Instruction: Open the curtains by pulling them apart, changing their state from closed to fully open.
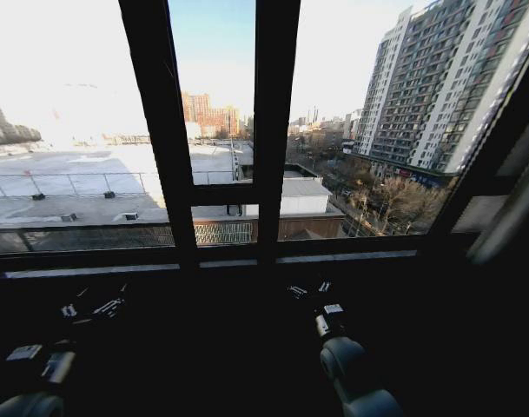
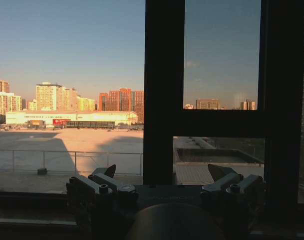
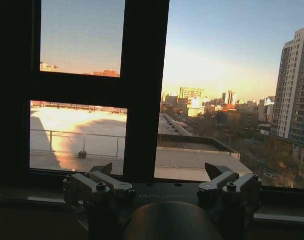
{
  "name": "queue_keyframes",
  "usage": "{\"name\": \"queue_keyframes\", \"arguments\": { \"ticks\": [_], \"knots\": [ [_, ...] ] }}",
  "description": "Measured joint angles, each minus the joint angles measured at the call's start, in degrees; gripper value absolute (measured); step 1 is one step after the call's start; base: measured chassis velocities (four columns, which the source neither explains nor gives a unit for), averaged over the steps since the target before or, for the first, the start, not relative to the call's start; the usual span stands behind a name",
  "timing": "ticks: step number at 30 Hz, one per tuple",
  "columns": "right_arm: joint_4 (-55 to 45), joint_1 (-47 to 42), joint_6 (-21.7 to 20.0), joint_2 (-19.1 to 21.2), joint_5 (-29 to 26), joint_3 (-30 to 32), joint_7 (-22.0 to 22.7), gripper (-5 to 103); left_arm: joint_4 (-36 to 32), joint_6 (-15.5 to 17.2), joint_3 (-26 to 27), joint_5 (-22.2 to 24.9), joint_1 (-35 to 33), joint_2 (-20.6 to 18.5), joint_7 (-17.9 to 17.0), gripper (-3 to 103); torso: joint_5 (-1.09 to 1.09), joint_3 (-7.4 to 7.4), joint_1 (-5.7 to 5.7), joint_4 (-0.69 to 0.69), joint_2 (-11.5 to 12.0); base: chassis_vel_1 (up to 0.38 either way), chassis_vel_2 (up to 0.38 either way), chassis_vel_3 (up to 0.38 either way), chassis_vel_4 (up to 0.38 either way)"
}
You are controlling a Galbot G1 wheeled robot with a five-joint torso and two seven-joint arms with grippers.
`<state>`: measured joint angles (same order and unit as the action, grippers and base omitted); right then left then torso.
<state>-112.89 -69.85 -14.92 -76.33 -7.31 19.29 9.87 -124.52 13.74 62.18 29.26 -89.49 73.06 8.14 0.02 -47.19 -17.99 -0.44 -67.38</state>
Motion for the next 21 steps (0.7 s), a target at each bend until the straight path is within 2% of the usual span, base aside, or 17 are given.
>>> {"name": "queue_keyframes", "arguments": {
  "ticks": [18,20,21],
  "knots": [
    [0.6,0.4,0.0,-0.8,0.2,-0.4,0.0,100,1.0,-0.3,-0.7,0.1,0.5,-0.4,0.0,100,-0.05,-0.01,-0.03,-0.01,0.0,-0.016,-0.392,0.012,0.384],
    [0.8,0.6,0.7,-1.0,0.3,-0.6,-0.1,100,1.0,-0.9,-0.7,0.1,0.5,-0.2,0.0,100,0.05,0.02,0.03,0.00,0.0,-0.033,-0.355,0.073,0.404],
    [1.1,0.7,1.3,-1.1,0.7,-0.8,-0.1,100,1.0,-1.2,-0.8,0.1,0.3,-0.1,0.0,100,0.01,0.01,0.02,0.01,0.0,-0.018,-0.398,0.003,0.390]
  ]
}}
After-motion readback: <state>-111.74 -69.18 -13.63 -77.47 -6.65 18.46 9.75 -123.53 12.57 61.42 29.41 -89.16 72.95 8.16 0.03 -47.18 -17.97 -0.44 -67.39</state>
